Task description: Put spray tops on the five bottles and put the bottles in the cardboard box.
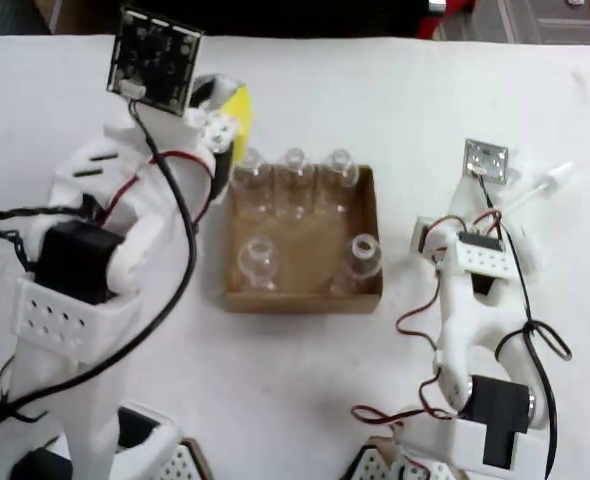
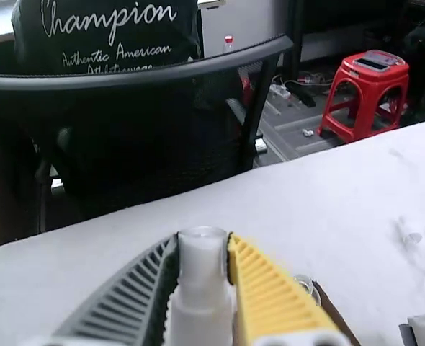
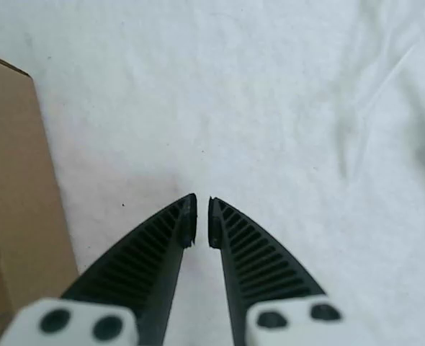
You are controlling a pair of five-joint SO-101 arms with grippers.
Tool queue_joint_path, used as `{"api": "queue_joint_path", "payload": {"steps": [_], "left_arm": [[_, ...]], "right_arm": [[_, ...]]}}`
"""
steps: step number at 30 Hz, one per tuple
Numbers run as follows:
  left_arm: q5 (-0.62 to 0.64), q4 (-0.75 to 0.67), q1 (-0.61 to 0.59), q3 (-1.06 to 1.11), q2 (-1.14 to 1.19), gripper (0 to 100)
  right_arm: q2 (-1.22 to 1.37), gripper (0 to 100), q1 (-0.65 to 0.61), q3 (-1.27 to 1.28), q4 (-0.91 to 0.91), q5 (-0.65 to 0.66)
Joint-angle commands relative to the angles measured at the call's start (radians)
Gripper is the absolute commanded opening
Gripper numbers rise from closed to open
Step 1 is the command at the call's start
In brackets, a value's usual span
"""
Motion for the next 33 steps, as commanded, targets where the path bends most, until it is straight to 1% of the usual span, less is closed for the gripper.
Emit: {"api": "queue_joint_path", "payload": {"steps": [1,4,5,7,10,12,14,16,22,24,29,32,33], "left_arm": [[0.008,-0.095,0.007,0.035,-0.022,2],[0.008,-0.219,0.002,0.140,-0.028,2],[0.008,-0.267,-0.016,0.178,-0.028,2],[0.008,-0.387,-0.050,0.262,-0.024,2],[0.009,-0.609,-0.101,0.399,-0.021,2],[0.009,-0.741,-0.104,0.473,-0.027,2],[0.009,-0.825,-0.097,0.511,-0.028,2],[0.009,-0.845,-0.077,0.499,-0.028,2],[0.009,-0.847,-0.053,0.374,-0.001,2],[0.009,-0.850,-0.039,0.339,0.050,2],[0.002,-0.922,-0.033,0.252,0.216,2],[-0.009,-0.942,-0.007,0.235,0.249,2],[-0.034,-0.947,-0.002,0.241,0.248,2]], "right_arm": [[-0.010,1.9,-0.012,-0.008,-0.018,0.012],[-0.010,1.9,-0.012,-0.008,-0.018,0.012],[-0.010,1.9,-0.012,-0.008,-0.018,0.012],[-0.010,1.9,-0.022,-0.008,-0.018,0.012],[-0.010,1.8,-0.039,-0.008,-0.018,0.028],[-0.008,1.7,-0.041,-0.008,-0.018,0.063],[-0.008,1.7,-0.053,-0.008,-0.018,0.078],[-0.008,1.7,-0.062,-0.008,-0.018,0.083],[-0.008,1.7,-0.059,-0.008,-0.018,0.083],[-0.008,1.7,-0.059,-0.008,-0.018,0.083],[-0.008,1.7,-0.054,-0.008,-0.018,0.083],[-0.008,1.7,-0.054,-0.008,-0.027,0.083],[-0.008,1.7,-0.054,-0.003,-0.038,0.083]]}}
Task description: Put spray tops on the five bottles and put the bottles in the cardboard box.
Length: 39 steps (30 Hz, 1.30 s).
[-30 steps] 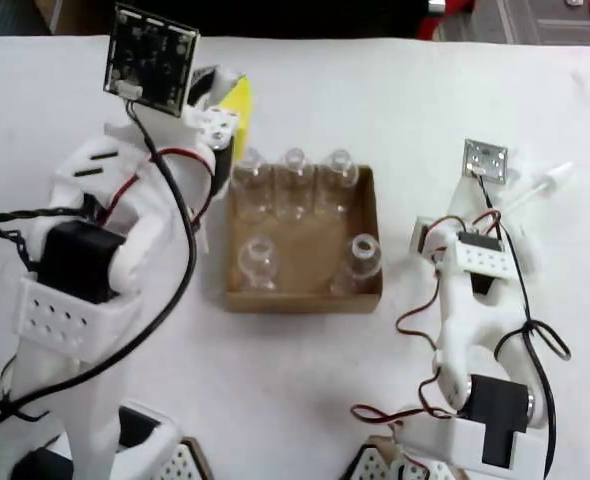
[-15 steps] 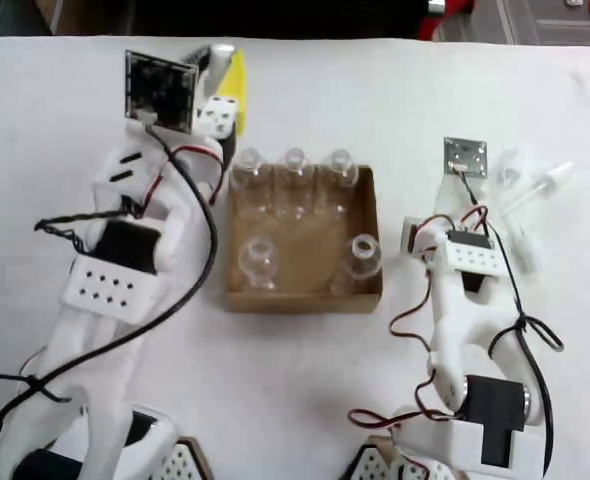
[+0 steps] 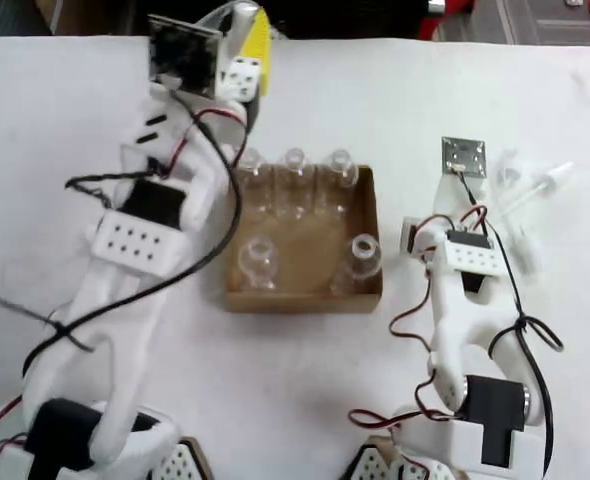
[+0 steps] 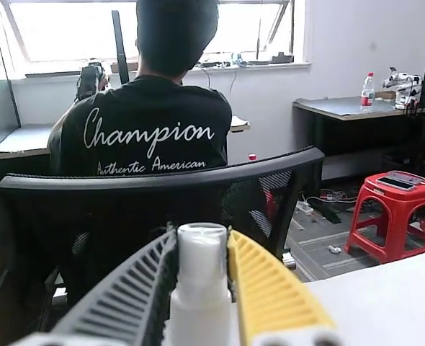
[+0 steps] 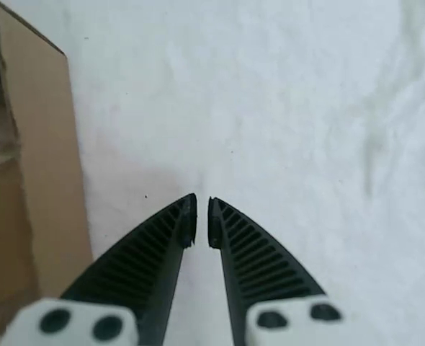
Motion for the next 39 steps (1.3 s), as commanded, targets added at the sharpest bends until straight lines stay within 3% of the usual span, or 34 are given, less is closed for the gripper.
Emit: {"api": "queue_joint_path", "payload": {"steps": [1,6,9,13,17,29,39], "left_arm": [[-0.075,-0.046,0.035,-0.061,-0.008,2],[-0.276,-0.018,0.019,0.000,-0.054,2],[-0.199,-0.103,0.027,0.112,-0.119,2],[-0.040,-0.327,0.025,0.270,-0.217,2],[-0.035,-0.431,0.005,0.338,-0.246,2],[-0.031,-0.442,-0.016,0.333,-0.148,2],[-0.035,-0.661,-0.008,0.450,-0.127,2]], "right_arm": [[-0.008,1.7,-0.002,0.003,-0.051,0.012],[-0.010,1.9,-0.002,0.038,-0.122,0.012],[-0.010,1.9,-0.002,0.038,-0.122,0.012],[-0.010,1.9,-0.002,0.040,-0.125,0.012],[-0.010,1.9,-0.002,0.040,-0.125,0.012],[-0.010,1.9,-0.002,0.041,-0.127,0.012],[-0.010,1.9,-0.002,0.041,-0.127,0.012]]}}
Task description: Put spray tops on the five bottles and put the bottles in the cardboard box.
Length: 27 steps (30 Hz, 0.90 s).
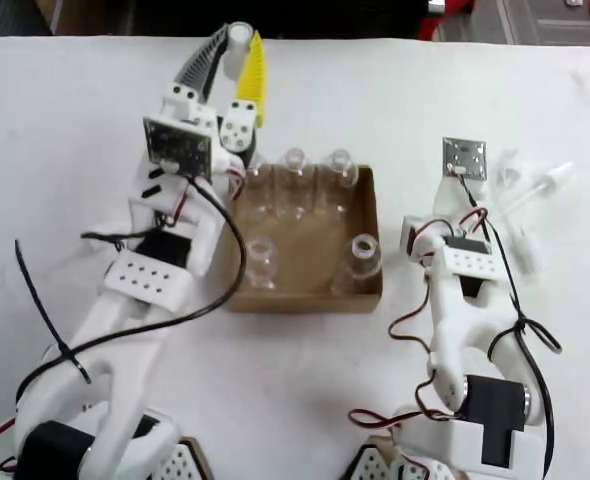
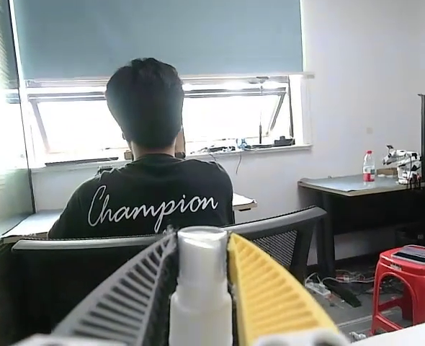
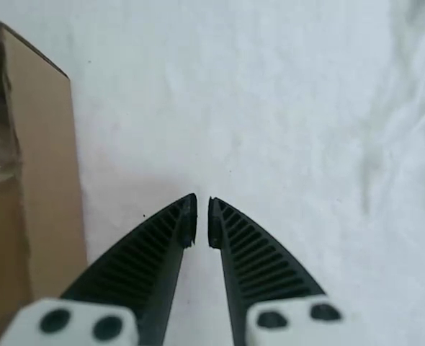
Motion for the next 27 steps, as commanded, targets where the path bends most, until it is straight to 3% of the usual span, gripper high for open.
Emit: {"api": "queue_joint_path", "payload": {"steps": [1,27], "left_arm": [[0.009,-0.054,-0.007,0.000,-0.007,2],[0.009,-0.058,0.007,0.037,-0.005,2]], "right_arm": [[-0.010,1.9,-0.005,-0.003,-0.018,0.012],[-0.010,1.9,-0.005,-0.003,-0.018,0.012]]}}
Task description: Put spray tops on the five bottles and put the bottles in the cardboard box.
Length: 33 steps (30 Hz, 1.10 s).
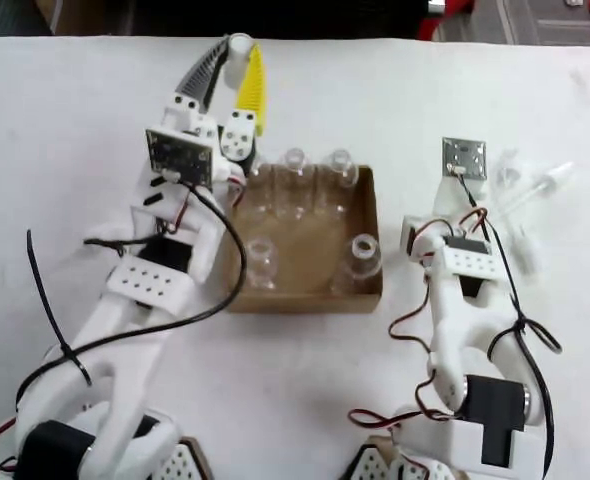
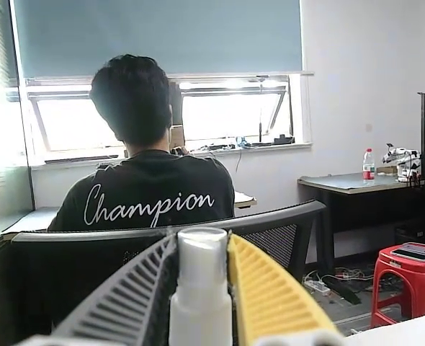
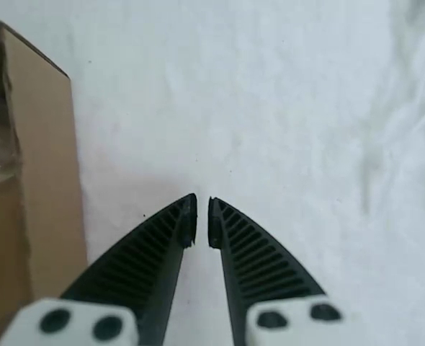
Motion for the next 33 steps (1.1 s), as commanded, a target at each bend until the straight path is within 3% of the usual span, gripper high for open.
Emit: {"api": "queue_joint_path", "payload": {"steps": [1,14,22,33], "left_arm": [[0.009,-0.031,0.008,-0.008,-0.005,2],[0.009,-0.037,0.005,-0.021,0.047,2],[0.009,-0.270,0.005,0.043,0.143,2],[0.011,-0.273,0.030,0.106,0.143,2]], "right_arm": [[-0.010,1.9,-0.005,-0.003,-0.018,0.012],[-0.010,1.9,-0.005,-0.003,-0.018,0.012],[-0.010,1.9,-0.005,-0.003,-0.018,0.012],[-0.010,1.9,-0.007,-0.003,-0.018,0.012]]}}
